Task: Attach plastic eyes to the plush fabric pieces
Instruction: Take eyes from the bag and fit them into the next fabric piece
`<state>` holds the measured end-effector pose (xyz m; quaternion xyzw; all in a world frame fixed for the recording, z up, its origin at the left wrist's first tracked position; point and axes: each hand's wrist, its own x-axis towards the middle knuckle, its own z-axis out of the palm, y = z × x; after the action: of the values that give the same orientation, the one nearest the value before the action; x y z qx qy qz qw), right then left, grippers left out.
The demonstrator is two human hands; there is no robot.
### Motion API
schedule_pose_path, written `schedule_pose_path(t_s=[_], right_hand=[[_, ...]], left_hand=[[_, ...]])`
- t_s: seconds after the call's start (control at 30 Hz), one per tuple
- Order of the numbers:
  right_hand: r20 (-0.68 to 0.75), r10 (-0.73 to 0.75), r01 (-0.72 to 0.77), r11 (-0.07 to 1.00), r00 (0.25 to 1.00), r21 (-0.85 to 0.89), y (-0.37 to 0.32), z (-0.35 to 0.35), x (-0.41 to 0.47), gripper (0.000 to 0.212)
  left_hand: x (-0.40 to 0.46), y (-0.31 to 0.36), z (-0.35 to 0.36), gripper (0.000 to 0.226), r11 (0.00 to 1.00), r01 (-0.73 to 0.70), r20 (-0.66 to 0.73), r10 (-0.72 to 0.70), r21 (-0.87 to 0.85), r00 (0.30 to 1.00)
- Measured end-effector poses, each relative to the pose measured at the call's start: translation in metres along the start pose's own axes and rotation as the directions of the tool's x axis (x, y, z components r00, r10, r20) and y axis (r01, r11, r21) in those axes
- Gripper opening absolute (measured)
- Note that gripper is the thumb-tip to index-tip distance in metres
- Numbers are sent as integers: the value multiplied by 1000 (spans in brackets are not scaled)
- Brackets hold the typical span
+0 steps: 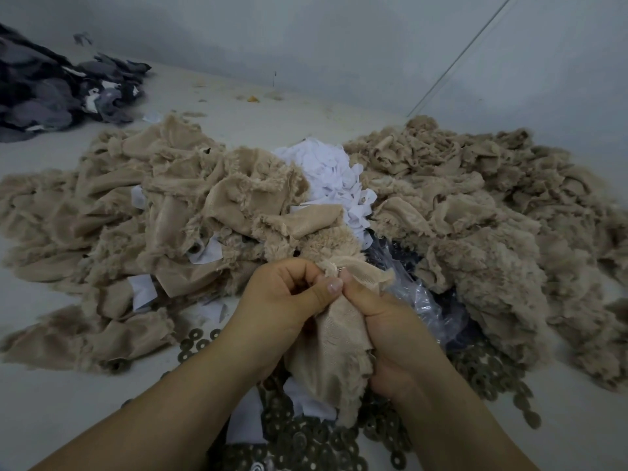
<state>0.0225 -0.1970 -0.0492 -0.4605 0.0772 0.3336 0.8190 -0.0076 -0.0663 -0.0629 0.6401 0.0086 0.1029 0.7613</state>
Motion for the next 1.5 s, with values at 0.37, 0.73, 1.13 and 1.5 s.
schedule_pose_path(t_s=[0.37,0.73,1.13,1.5], right_hand=[[-31,-248,198,838,968,-508,-30,-13,-9,37],[-355,-367,-417,-103,860,-903,-77,-86,26,29],[-208,-618,-364,-136,758,-922,-60,-102,29,14],[-78,-857,-148,2,510,-989,-85,-62,-6,15]], left_hand=[[6,0,0,22,997,65,0,-65,-50,998],[5,-4,8,21,993,107,-5,-108,-51,994],[3,-2,8,21,991,116,6,-116,-63,993],[3,-4,4,18,987,105,-17,-108,-122,994]])
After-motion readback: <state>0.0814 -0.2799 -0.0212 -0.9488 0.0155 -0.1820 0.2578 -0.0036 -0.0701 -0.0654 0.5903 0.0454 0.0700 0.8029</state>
